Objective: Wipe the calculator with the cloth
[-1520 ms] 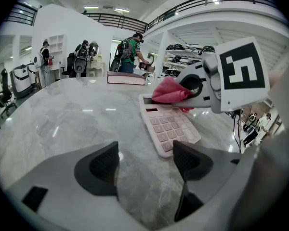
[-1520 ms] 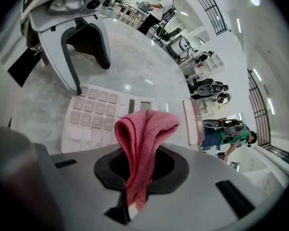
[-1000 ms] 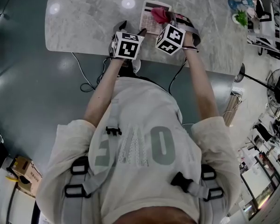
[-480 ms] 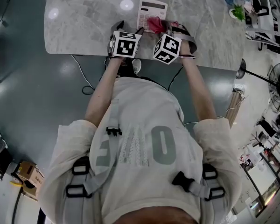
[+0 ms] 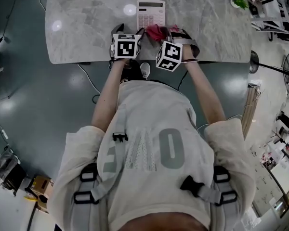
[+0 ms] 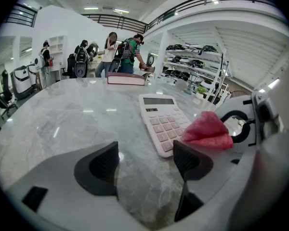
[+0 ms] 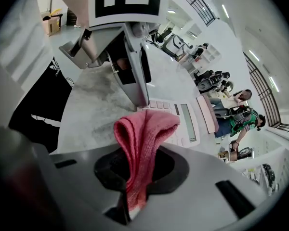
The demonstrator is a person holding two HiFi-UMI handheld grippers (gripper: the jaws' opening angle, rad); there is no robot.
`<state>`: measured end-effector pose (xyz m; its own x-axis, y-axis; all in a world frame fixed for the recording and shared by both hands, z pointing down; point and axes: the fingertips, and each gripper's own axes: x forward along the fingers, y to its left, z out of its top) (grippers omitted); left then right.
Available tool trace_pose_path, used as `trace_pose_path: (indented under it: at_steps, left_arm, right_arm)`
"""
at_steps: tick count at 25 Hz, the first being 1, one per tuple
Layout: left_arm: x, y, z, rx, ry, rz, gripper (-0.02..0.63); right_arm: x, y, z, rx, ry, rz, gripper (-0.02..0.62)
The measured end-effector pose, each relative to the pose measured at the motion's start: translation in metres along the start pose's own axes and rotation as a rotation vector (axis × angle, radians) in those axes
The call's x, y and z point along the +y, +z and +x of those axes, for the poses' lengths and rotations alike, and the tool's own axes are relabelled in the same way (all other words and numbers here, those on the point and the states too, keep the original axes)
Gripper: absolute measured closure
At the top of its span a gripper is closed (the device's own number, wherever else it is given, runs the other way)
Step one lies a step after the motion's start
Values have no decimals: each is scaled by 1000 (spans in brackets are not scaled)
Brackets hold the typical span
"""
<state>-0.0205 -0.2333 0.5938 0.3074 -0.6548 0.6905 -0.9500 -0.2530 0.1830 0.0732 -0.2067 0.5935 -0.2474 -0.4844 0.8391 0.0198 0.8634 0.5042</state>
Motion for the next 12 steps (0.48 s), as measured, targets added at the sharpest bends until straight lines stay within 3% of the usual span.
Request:
trace_pose_path:
  at_steps: [12]
  left_arm:
    - [-4,0,-2,4,3,3,259]
  right_arm:
    - [11,-2,-5,-12,20,4,540]
